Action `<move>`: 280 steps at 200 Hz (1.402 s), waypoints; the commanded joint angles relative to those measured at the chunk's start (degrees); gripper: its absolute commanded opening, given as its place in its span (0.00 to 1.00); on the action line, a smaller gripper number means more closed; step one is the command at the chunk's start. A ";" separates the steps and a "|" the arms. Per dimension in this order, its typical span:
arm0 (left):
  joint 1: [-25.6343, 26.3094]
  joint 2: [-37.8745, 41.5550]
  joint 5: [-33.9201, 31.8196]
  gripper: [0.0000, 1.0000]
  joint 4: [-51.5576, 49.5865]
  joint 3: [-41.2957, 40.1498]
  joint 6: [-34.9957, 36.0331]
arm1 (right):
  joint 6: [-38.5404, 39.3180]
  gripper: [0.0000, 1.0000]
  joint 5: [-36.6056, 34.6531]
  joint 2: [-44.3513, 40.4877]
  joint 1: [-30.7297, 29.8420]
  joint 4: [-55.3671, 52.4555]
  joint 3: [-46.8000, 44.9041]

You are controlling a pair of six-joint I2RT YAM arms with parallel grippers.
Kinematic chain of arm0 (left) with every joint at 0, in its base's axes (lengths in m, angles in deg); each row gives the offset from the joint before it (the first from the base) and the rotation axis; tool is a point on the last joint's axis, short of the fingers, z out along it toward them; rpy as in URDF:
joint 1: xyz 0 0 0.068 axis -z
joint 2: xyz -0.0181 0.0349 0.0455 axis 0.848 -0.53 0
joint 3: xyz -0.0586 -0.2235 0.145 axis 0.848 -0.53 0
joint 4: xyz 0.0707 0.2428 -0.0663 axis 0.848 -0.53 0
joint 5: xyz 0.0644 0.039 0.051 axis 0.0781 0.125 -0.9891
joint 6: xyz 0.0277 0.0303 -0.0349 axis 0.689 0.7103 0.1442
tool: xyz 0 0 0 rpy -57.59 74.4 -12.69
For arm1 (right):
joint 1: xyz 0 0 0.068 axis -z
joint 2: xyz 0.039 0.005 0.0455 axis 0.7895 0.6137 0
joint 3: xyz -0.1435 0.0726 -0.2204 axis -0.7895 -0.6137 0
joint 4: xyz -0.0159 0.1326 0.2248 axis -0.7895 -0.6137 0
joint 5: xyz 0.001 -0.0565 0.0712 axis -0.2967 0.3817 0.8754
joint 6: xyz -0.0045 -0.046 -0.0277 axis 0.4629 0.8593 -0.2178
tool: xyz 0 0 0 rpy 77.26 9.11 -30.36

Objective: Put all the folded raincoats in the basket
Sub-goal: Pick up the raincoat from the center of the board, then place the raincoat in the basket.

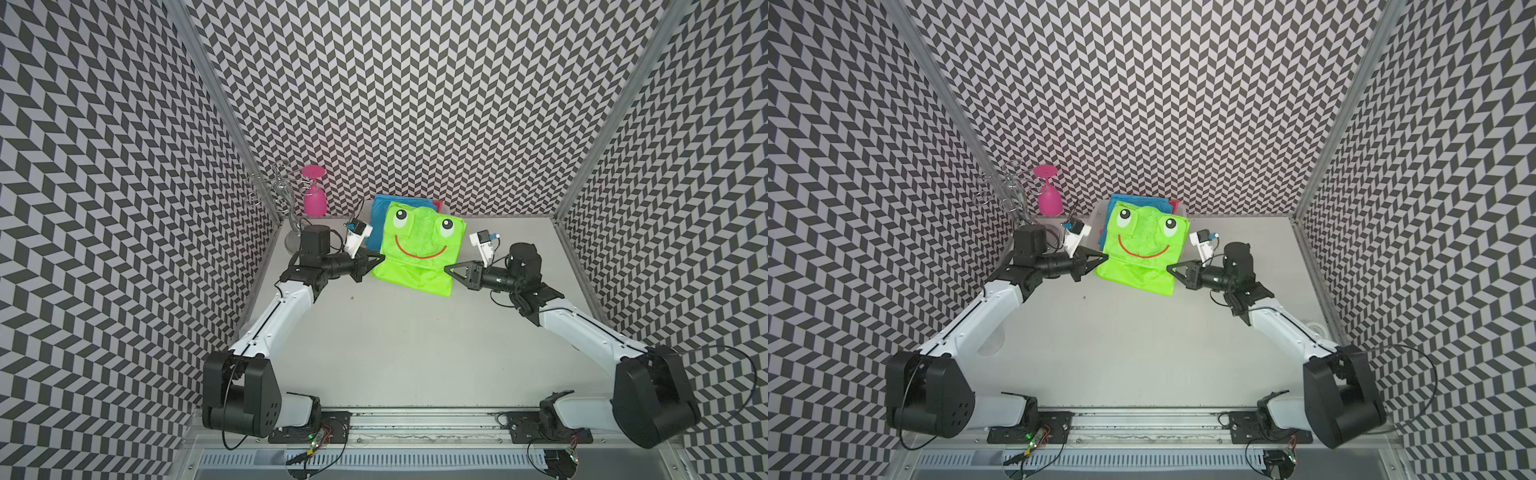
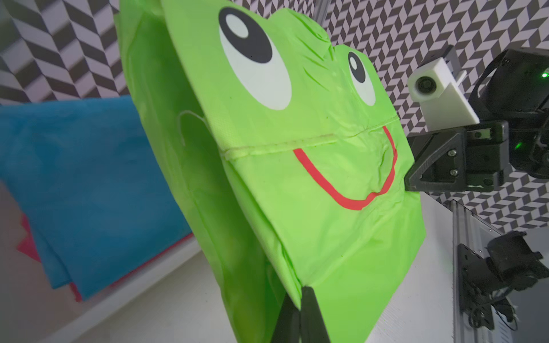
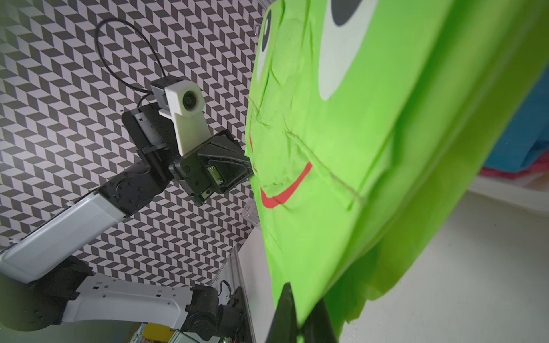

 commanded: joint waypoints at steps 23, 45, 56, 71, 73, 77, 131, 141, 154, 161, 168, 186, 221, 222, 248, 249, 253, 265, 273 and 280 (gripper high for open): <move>-1.54 -6.49 -8.02 0.00 7.97 6.02 1.91 | 4.31 0.00 -3.35 15.08 -0.09 -1.07 17.32; -1.80 -12.72 -11.64 0.00 9.43 9.45 2.71 | 4.98 0.00 -5.62 23.01 -0.09 -1.92 25.31; -2.14 -16.21 -12.34 0.00 10.80 11.06 2.62 | 5.60 0.00 -6.71 27.02 -0.09 -2.41 28.94; -2.26 -22.02 -14.04 0.00 11.20 14.53 3.24 | 6.18 0.00 -8.26 32.62 0.07 -2.98 33.58; -2.23 -22.72 -14.50 0.00 11.10 15.01 3.52 | 6.30 0.00 -8.36 33.73 0.08 -2.86 34.40; -2.19 -24.21 -15.32 0.00 11.07 15.91 4.13 | 6.50 0.00 -8.68 35.16 0.11 -2.72 35.50; -1.87 -38.29 -19.40 0.00 9.62 24.17 6.55 | 4.88 0.00 -11.96 47.74 0.33 -5.27 43.33; -1.77 -40.06 -19.29 0.00 8.54 25.53 6.74 | 5.36 0.00 -13.04 48.59 0.43 -6.80 43.92; -1.63 -41.53 -20.43 0.00 8.13 26.37 7.18 | 5.78 0.04 -14.10 49.34 0.43 -8.44 44.71; -1.62 -41.95 -21.21 0.02 8.22 26.42 7.31 | 5.88 0.09 -14.21 49.74 0.49 -9.25 45.16; -1.60 -42.11 -21.85 0.09 8.36 26.40 7.36 | 5.92 0.12 -14.55 50.04 0.52 -10.25 45.78; -1.64 -41.67 -23.15 0.38 8.76 26.58 7.45 | 6.03 0.15 -14.83 50.16 0.52 -11.14 46.34; -1.57 -37.25 -23.95 0.53 9.16 25.54 7.70 | 4.94 0.37 -16.56 49.18 0.53 -13.09 47.41; -1.57 -37.13 -23.95 0.53 9.15 25.46 7.71 | 4.94 0.37 -16.59 49.10 0.57 -13.17 47.41; -1.61 -31.81 -24.20 0.56 9.44 23.18 7.96 | 5.21 0.44 -20.58 46.09 0.61 -16.38 47.92; -1.63 -31.55 -24.20 0.57 9.42 23.09 7.97 | 5.21 0.44 -20.88 45.93 0.61 -16.57 47.98; -1.66 -30.70 -24.21 0.58 9.36 22.67 8.04 | 5.49 0.45 -21.88 45.31 0.61 -17.32 47.98; -1.61 -27.97 -24.47 0.62 8.92 21.38 8.30 | 5.92 0.47 -24.96 43.38 0.61 -19.22 47.47; -1.60 -26.15 -24.46 0.64 8.34 20.29 8.78 | 6.21 0.48 -27.15 42.07 0.61 -20.30 46.86; -1.58 -24.70 -24.38 0.66 7.67 19.30 9.15 | 6.26 0.49 -29.01 41.00 0.62 -21.13 46.11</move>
